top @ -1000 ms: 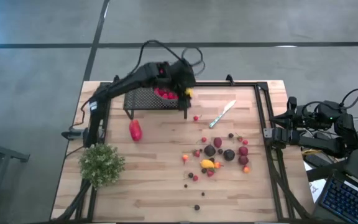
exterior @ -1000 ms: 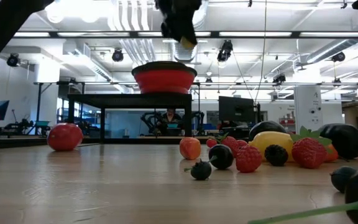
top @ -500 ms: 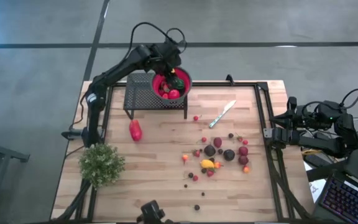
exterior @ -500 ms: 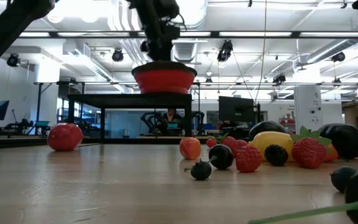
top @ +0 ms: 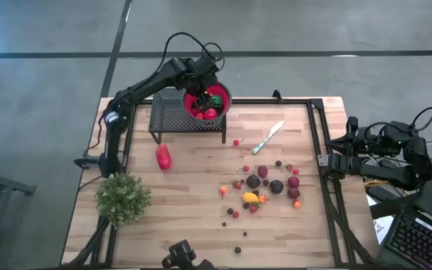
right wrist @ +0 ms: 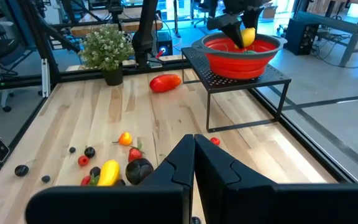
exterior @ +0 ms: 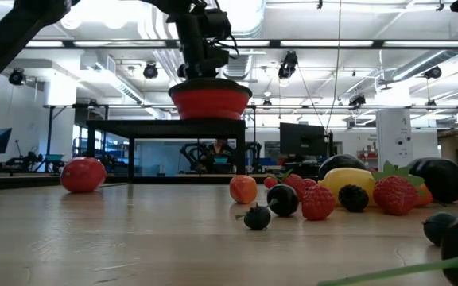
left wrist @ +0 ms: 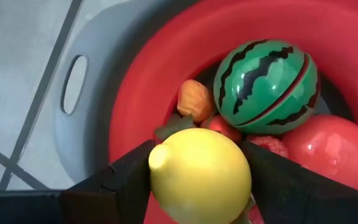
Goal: Pick & Place Fruit
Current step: Put the yellow lemon into the red gray strainer bowl on the shelf, then put the black cherry into the red gray strainer bowl on the shelf
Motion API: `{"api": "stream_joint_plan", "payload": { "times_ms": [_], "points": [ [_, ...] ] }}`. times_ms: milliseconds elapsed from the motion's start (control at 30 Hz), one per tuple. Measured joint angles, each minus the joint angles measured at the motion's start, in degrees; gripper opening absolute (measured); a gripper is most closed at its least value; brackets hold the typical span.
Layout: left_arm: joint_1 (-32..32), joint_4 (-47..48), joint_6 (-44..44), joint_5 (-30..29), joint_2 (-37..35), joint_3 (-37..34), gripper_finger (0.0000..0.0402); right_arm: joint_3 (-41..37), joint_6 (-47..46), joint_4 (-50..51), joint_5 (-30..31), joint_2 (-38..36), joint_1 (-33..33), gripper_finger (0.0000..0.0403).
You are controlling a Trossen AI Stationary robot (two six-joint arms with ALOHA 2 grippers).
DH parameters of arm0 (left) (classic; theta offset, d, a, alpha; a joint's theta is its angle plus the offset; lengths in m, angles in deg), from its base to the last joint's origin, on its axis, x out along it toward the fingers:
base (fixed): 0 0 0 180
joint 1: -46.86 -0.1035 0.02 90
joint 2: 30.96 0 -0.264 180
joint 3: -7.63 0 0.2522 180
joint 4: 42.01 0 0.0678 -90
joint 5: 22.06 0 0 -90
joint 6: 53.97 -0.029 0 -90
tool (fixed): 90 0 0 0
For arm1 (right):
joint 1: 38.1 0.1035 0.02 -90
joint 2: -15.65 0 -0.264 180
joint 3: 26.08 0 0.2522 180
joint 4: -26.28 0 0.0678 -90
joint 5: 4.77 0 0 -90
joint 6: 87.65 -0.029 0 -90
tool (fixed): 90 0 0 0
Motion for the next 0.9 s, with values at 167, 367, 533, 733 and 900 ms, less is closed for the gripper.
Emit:
{"api": "stream_joint_plan", "payload": {
  "times_ms": [167,367,533,733,900],
  "points": [
    [0.0,0.5,-1.0,0.0,0.0,0.0,0.0246,0.0,0.0,0.0,0.0,0.0,0.0,0.0008],
    [0.1,0.5,-1.0,0.0,-0.1,0.0,0.0275,0.0,-0.1,0.0,0.0,0.0,0.0,0.0008],
    [0.3,3.0,-1.9,0.0,-0.1,1.1,0.0311,0.0,-0.1,0.0,0.0,0.0,0.0,0.0008],
    [0.6,5.0,-0.2,2.6,-1.8,3.5,0.0316,0.0,-0.1,0.0,0.0,0.0,0.0,0.0008],
    [3.5,-2.0,1.1,8.4,-6.3,1.8,0.0316,0.0,-0.1,0.0,0.0,0.0,0.0,0.0008]
  ]
}}
